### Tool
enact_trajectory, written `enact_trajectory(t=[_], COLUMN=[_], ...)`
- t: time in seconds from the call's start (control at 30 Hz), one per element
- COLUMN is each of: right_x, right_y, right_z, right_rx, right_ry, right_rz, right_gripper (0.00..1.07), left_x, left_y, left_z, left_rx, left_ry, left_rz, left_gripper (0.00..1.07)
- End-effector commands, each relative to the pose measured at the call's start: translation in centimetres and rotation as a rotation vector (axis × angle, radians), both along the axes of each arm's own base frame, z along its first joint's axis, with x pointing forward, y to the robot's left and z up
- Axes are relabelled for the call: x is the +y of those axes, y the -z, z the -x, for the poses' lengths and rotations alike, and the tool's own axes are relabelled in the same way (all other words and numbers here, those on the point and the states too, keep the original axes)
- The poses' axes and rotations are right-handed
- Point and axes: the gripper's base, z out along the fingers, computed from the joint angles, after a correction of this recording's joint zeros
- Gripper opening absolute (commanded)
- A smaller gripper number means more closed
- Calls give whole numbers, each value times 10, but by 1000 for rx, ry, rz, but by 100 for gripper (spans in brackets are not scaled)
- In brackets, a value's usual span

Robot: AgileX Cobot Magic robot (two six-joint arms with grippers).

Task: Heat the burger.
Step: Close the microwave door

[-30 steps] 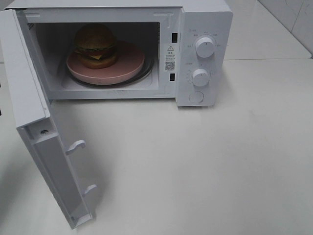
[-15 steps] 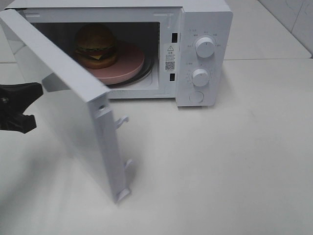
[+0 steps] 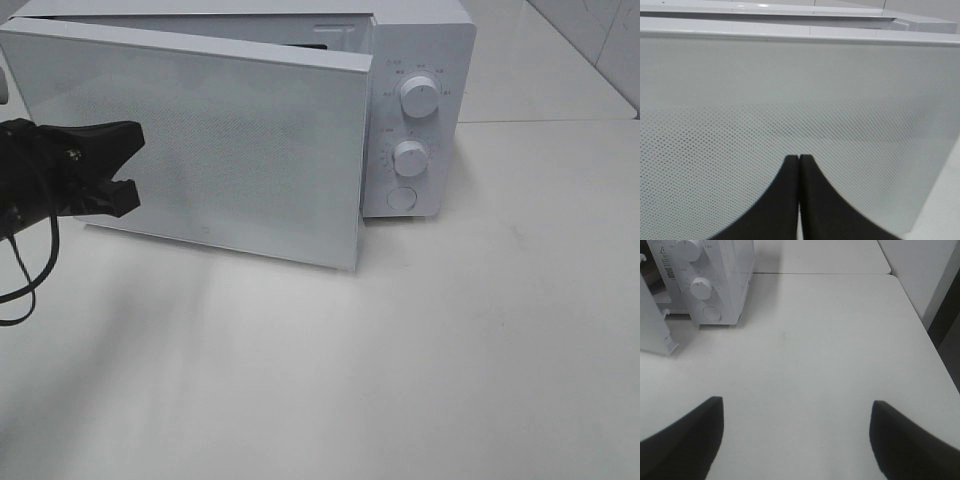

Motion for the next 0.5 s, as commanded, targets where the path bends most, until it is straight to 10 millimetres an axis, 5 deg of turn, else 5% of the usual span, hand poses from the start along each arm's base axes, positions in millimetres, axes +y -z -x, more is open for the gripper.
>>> enact_trajectory(t=[0.03, 0.5], right_x=[0, 0], right_y=[1, 1], right_z=[3, 3], right_rx=[-26, -26], right_ry=[4, 4], right_rz=[4, 4], right_gripper=[76, 76], left_x=[-11, -44], left_y=[-4, -3], left_z=[-4, -15], left_rx=[-3, 14], left_ry=[-9, 6], left_rz=[22, 63], left_gripper=[0, 0])
